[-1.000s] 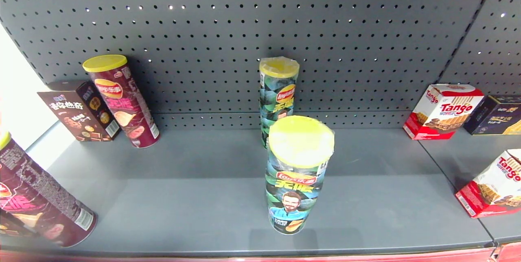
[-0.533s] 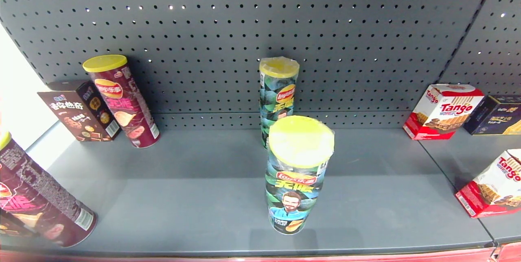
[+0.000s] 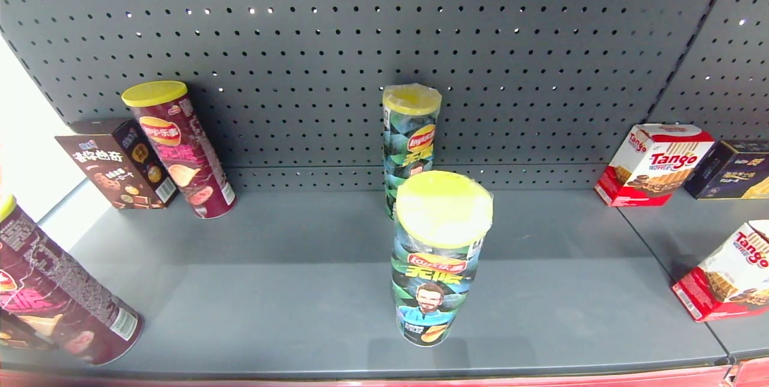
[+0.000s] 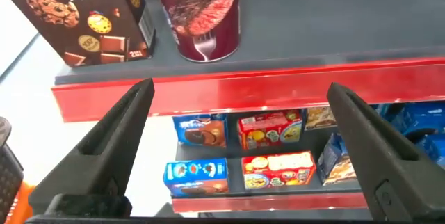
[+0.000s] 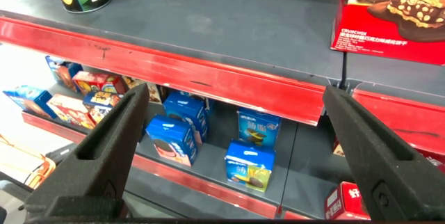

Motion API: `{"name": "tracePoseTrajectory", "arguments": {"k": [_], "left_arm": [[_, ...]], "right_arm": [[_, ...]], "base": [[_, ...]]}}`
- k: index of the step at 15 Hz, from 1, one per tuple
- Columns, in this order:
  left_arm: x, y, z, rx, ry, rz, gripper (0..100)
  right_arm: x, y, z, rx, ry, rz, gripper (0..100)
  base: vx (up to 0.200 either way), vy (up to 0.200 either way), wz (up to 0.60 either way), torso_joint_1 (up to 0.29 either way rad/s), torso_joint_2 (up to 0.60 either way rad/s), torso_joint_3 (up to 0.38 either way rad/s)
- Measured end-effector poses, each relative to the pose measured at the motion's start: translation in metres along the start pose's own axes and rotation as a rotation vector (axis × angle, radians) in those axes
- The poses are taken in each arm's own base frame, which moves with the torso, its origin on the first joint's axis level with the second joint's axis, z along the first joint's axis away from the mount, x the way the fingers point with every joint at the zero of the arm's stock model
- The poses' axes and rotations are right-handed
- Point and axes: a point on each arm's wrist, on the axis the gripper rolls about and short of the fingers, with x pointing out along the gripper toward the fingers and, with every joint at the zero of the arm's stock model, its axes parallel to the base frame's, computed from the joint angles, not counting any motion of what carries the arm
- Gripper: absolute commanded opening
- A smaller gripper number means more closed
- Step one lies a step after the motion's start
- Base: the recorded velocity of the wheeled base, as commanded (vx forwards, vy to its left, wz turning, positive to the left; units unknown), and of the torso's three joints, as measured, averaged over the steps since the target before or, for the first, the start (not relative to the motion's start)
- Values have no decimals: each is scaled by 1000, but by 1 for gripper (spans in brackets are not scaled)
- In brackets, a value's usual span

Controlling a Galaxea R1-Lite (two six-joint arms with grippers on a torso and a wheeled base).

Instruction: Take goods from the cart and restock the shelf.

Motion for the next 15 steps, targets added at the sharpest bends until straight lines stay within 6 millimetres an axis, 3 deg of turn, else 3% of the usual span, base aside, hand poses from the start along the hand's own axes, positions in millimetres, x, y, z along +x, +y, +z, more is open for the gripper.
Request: {"name": "tracePoseTrajectory", "arguments": {"k": [6, 9, 11, 15], "left_arm": [[0, 0, 0, -21, -1, -3, 100], [0, 0, 0, -49, 4, -6, 100], [0, 0, 0, -45, 3, -16, 100], [0, -1, 0, -28, -1, -26, 100]], "right_arm": [[0, 0, 0, 0, 1, -6, 100], [-2, 0, 8, 33, -20, -106, 100], [-2, 0, 35, 72, -47, -122, 100], [19, -1, 125, 25, -65, -53, 100]], "base": [[0, 0, 0, 0, 0, 0], [0, 0, 0, 0, 0, 0], [0, 0, 0, 0, 0, 0], [0, 0, 0, 0, 0, 0]]}}
